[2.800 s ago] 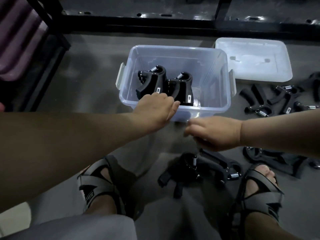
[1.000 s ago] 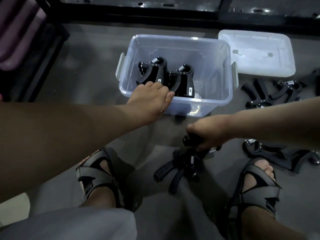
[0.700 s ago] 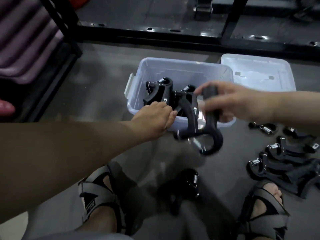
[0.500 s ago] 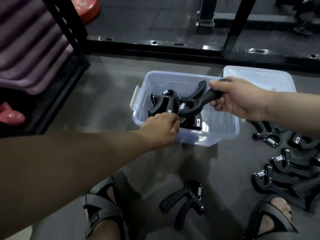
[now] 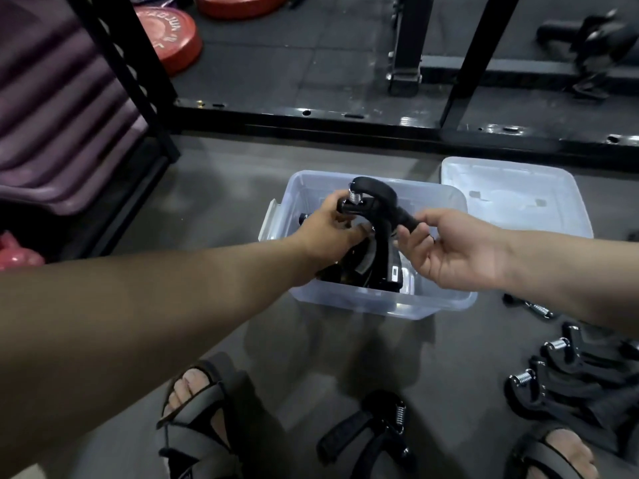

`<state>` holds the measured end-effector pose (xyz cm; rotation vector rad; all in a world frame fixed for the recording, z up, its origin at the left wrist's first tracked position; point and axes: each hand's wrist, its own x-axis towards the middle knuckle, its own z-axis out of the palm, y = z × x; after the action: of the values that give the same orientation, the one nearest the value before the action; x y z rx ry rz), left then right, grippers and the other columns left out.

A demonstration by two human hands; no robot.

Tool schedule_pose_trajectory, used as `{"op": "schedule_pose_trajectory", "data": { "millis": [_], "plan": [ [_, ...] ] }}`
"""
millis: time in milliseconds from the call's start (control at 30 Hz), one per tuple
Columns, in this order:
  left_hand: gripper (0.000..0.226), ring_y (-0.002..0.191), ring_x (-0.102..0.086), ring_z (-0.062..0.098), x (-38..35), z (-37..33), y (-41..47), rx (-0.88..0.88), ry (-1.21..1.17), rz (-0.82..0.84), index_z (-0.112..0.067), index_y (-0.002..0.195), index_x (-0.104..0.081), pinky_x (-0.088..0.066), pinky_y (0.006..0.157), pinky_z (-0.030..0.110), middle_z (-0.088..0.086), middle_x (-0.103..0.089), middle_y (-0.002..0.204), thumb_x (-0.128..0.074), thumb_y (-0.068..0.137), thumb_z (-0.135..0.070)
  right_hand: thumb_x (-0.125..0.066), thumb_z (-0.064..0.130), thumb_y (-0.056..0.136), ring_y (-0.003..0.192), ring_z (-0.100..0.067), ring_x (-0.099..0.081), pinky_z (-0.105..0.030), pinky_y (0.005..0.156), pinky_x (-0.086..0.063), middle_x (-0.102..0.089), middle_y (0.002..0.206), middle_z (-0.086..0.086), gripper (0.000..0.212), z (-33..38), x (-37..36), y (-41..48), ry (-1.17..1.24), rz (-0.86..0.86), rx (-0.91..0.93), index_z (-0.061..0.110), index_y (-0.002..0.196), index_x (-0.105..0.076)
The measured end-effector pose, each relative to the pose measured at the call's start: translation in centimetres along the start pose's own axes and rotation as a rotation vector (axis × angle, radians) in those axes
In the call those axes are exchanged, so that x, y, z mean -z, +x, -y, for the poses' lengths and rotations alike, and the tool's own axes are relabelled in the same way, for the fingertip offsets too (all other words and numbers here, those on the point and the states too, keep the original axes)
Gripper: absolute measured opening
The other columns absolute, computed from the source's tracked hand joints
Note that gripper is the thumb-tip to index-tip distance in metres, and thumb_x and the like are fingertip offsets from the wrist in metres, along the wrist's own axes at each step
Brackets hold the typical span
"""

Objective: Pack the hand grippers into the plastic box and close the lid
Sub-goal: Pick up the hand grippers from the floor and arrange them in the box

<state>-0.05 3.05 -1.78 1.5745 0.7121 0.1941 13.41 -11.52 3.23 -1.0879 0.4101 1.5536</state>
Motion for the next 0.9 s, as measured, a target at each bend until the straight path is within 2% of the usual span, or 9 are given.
{"op": "schedule_pose_trajectory", "data": {
  "millis": [100,167,267,333,433,567,667,767,900],
  "plan": [
    [0.022,0.095,-0.067,0.024,0.9,-0.2,0.5,-0.001,-0.014,0.061,-0.019,0.110,-0.063,-0.052,0.097,0.048,0.016,-0.071,0.104,-0.066,0.091,-0.007,-0.049,0.017,0.092,0.046,-0.007,-0.058,-0.014,0.043,-0.050,-0.062,0.074,-0.003,0.025,-0.1,0.5,0.4,-0.015,-0.022,-0.048,-0.006,0.096,-0.059],
    [0.025,0.096,-0.067,0.026,1.2,0.0,0.8,0.016,-0.012,0.088,-0.009,0.112,-0.065,-0.051,0.098,0.051,0.021,-0.070,0.105,-0.067,0.089,-0.002,-0.050,0.013,0.087,0.046,-0.009,-0.060,-0.016,0.042,-0.051,-0.062,0.073,-0.005,0.025,0.0,0.6,0.5,-0.012,-0.032,-0.071,-0.008,0.098,-0.057],
    [0.027,0.093,-0.065,0.025,1.1,-0.3,1.2,0.065,-0.056,0.138,-0.006,0.114,-0.063,-0.051,0.098,0.049,0.014,-0.068,0.100,-0.066,0.088,-0.001,-0.047,0.015,0.091,0.047,-0.012,-0.062,-0.016,0.045,-0.052,-0.062,0.071,-0.008,0.028,0.2,0.8,1.0,-0.030,-0.032,-0.112,-0.010,0.100,-0.055],
    [0.024,0.093,-0.067,0.022,1.0,-0.7,1.5,0.080,-0.086,0.205,-0.009,0.110,-0.065,-0.053,0.094,0.041,0.010,-0.070,0.099,-0.067,0.087,-0.004,-0.043,0.021,0.097,0.048,-0.014,-0.063,-0.015,0.049,-0.050,-0.062,0.071,-0.009,0.032,0.4,1.2,1.4,-0.057,-0.030,-0.150,-0.009,0.099,-0.055],
    [0.022,0.088,-0.068,0.016,1.0,-1.2,1.9,0.116,-0.136,0.263,-0.016,0.110,-0.062,-0.046,0.089,0.033,0.004,-0.070,0.094,-0.066,0.088,-0.013,-0.049,0.020,0.091,0.047,-0.011,-0.062,-0.012,0.052,-0.047,-0.062,0.070,-0.007,0.031,0.8,1.4,1.8,-0.137,-0.021,-0.215,-0.007,0.086,-0.062],
    [0.023,0.095,-0.067,0.023,0.6,-0.9,2.3,0.161,-0.229,0.260,-0.015,0.111,-0.060,-0.053,0.095,0.040,0.007,-0.070,0.099,-0.068,0.090,-0.015,-0.047,0.031,0.095,0.048,-0.017,-0.066,-0.019,0.047,-0.053,-0.068,0.072,-0.015,0.044,0.9,1.2,2.1,-0.303,-0.061,-0.213,-0.005,0.079,-0.067],
    [0.019,0.094,-0.069,0.023,0.1,-0.2,2.6,0.200,-0.307,0.199,-0.016,0.109,-0.060,-0.054,0.095,0.042,0.005,-0.071,0.096,-0.067,0.091,-0.012,-0.040,0.035,0.098,0.063,-0.023,-0.071,-0.025,0.055,-0.058,-0.070,0.086,-0.021,0.043,0.9,1.3,2.6,-0.467,-0.083,-0.183,-0.001,0.096,-0.063],
    [0.028,0.090,-0.069,0.020,-0.2,0.2,2.8,0.222,-0.304,0.166,-0.013,0.119,-0.059,-0.057,0.083,0.037,0.005,-0.071,0.101,-0.067,0.092,-0.017,-0.043,0.034,0.098,0.082,-0.028,-0.069,-0.031,0.066,-0.061,-0.066,0.099,-0.020,0.031,0.7,1.4,3.0,-0.533,-0.093,-0.099,0.010,0.110,-0.058],
    [0.020,0.062,-0.064,0.009,-0.8,0.5,2.5,0.218,-0.259,0.129,-0.009,0.112,-0.059,-0.056,0.063,0.027,-0.001,-0.065,0.082,-0.064,0.094,-0.014,-0.043,0.041,0.102,0.088,-0.023,-0.065,-0.032,0.064,-0.057,-0.068,0.105,-0.010,0.040,0.4,1.8,3.7,-0.621,-0.096,0.140,0.012,0.118,-0.066]
  ]
}}
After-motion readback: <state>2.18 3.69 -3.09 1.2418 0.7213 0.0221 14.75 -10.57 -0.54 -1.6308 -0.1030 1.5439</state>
